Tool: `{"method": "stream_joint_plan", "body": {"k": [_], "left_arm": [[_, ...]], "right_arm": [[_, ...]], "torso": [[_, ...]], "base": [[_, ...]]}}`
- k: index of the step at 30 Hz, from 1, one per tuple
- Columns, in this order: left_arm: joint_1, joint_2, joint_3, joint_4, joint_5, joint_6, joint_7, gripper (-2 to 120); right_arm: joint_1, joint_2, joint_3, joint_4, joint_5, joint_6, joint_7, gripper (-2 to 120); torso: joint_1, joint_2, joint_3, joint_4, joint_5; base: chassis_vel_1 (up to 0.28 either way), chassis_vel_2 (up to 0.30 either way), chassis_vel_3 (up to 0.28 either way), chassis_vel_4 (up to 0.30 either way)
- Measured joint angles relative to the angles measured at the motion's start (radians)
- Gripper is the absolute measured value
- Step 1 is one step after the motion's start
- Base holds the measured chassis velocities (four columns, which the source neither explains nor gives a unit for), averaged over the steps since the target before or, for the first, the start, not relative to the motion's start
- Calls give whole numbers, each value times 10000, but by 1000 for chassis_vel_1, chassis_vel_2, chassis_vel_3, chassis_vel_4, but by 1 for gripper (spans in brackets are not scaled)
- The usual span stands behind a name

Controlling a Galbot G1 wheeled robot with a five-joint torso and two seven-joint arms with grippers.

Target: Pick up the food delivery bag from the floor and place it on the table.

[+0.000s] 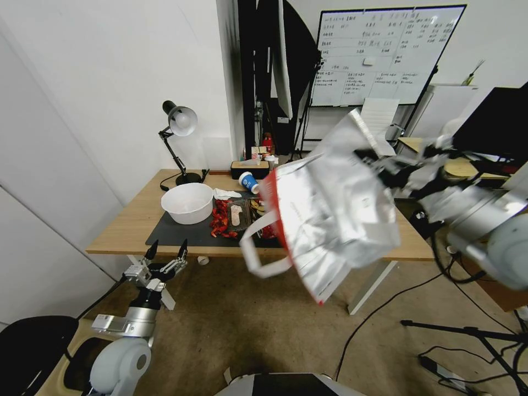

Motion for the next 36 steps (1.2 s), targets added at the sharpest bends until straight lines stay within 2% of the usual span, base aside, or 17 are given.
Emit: {"method": "stream_joint_plan", "body": {"k": [7,9,18,23,26,29,36], "left_arm": [[-250,105,228,273,7,-1,12,100],[-370,172,352,429,12,7,32,100],[-612,355,577,588,19,178,50,100],[-701,453,687,696,19,208,56,100],[-871,515,930,804,19,240,57,100],[-890,514,1007,814,43,250,58,100],[-989,491,1201,880,177,276,55,100]], "right_arm": [[290,407,-251,-948,256,-65,318,0],[433,783,-307,-1488,314,-106,370,0],[562,1416,-532,-2491,265,-263,5,0],[542,1540,-651,-2796,94,-263,-239,0],[547,1565,-724,-3127,-35,-253,-454,0],[652,1537,-889,-3364,-174,-251,-654,0],[1415,1425,-1857,-4235,-711,-258,-1384,0]], "torso": [[-4,-6,-4,-9,0],[-5,-9,-5,-2,2],[-6,-14,-8,-6,3],[-9,-15,-9,0,1],[-8,-17,-10,-8,-1],[-8,-17,-10,-7,1],[-9,-18,-11,-3,1]], "base": [[0,0,0,0],[0,0,0,0],[0,0,0,0],[0,0,0,0],[0,0,0,0],[0,0,0,0],[0,0,0,0]]}}
